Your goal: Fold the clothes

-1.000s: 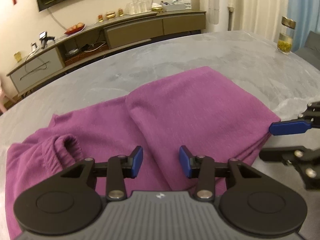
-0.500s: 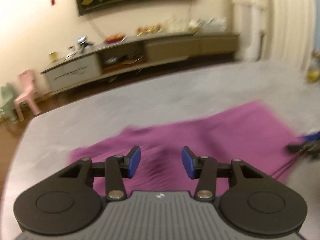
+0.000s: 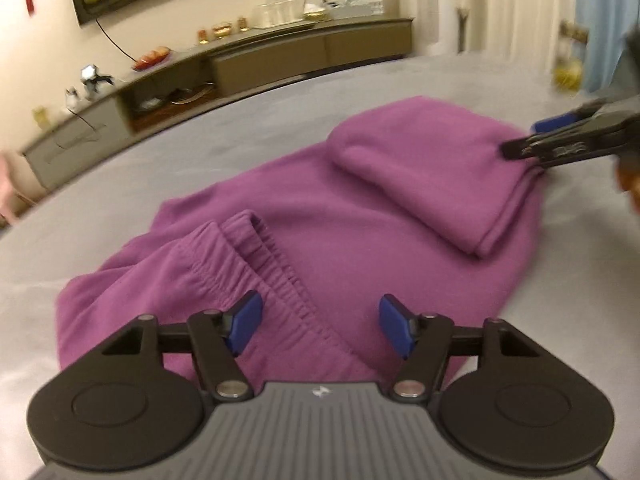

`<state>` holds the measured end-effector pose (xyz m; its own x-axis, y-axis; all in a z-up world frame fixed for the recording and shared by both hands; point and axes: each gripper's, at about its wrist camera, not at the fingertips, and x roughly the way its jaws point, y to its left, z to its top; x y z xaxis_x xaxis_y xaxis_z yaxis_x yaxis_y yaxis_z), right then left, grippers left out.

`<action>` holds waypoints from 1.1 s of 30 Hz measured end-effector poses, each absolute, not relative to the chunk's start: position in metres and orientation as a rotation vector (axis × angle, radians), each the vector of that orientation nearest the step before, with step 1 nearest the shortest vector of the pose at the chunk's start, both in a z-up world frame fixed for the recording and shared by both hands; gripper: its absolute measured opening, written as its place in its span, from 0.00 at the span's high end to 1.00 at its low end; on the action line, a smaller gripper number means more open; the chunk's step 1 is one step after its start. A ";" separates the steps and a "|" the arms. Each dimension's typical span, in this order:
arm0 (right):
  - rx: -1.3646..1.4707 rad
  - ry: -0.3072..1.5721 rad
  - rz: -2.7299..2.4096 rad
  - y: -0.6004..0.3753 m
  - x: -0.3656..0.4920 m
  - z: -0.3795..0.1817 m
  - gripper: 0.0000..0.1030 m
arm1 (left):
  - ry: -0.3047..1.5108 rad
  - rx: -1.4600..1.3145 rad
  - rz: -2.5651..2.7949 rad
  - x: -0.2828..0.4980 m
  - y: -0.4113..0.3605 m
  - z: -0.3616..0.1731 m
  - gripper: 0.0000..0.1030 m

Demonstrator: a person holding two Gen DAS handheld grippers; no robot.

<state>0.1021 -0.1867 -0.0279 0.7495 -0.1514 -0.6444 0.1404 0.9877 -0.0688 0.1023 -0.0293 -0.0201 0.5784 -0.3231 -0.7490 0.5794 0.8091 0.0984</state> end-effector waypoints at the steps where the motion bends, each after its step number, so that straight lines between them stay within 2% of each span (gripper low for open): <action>1: 0.010 0.712 -0.158 -0.201 0.108 -0.028 0.31 | 0.809 0.301 -0.575 0.102 -0.031 -0.015 0.40; 4: 0.113 0.720 -0.151 -0.240 0.122 -0.028 0.27 | 0.815 0.192 -0.628 0.103 -0.026 0.002 0.44; 6: 0.211 0.707 -0.147 -0.260 0.127 -0.027 0.20 | 0.798 0.129 -0.624 0.106 -0.015 0.016 0.43; 8: 0.268 0.722 -0.119 -0.267 0.137 -0.034 0.17 | 0.812 0.049 -0.618 0.116 0.000 0.023 0.43; 9: 0.295 0.730 -0.105 -0.270 0.143 -0.038 0.21 | 0.822 0.015 -0.616 0.122 0.006 0.025 0.43; 10: 0.291 0.753 -0.086 -0.267 0.149 -0.044 0.32 | 0.826 -0.005 -0.610 0.126 0.009 0.026 0.43; 11: 0.282 0.761 -0.047 -0.263 0.155 -0.051 0.55 | 0.830 -0.024 -0.604 0.129 0.012 0.028 0.43; 12: 0.277 0.746 -0.022 -0.259 0.160 -0.051 0.69 | 0.834 -0.044 -0.598 0.132 0.015 0.029 0.43; 14: 0.209 0.682 -0.020 -0.242 0.156 -0.041 0.82 | 0.822 -0.085 -0.610 0.137 0.016 0.038 0.43; 16: 0.140 0.617 -0.020 -0.225 0.150 -0.030 0.85 | 0.803 -0.133 -0.631 0.140 0.015 0.050 0.39; 20: -0.087 0.444 0.076 -0.154 0.125 -0.006 0.86 | 0.761 -0.222 -0.694 0.140 0.003 0.074 0.20; 24: -0.275 0.337 0.212 -0.079 0.100 -0.001 0.86 | 0.781 -0.242 -0.735 0.144 -0.020 0.081 0.13; 27: -0.367 0.315 0.312 -0.038 0.087 -0.010 0.86 | 0.825 -0.145 -0.741 0.142 -0.047 0.077 0.07; 28: -0.379 0.309 0.333 -0.029 0.083 -0.014 0.86 | 0.841 -0.080 -0.705 0.141 -0.055 0.071 0.14; 29: -0.380 0.312 0.349 -0.024 0.081 -0.017 0.87 | 0.857 -0.015 -0.667 0.140 -0.062 0.065 0.28; 30: -0.375 0.312 0.354 -0.021 0.080 -0.018 0.87 | 0.878 0.017 -0.635 0.141 -0.064 0.058 0.75; 31: -0.369 0.312 0.358 -0.019 0.078 -0.019 0.86 | 0.900 0.048 -0.602 0.143 -0.066 0.052 0.95; 33: -0.327 0.339 0.367 -0.020 0.081 -0.021 0.86 | 0.908 -0.020 -0.589 0.149 -0.051 0.051 0.98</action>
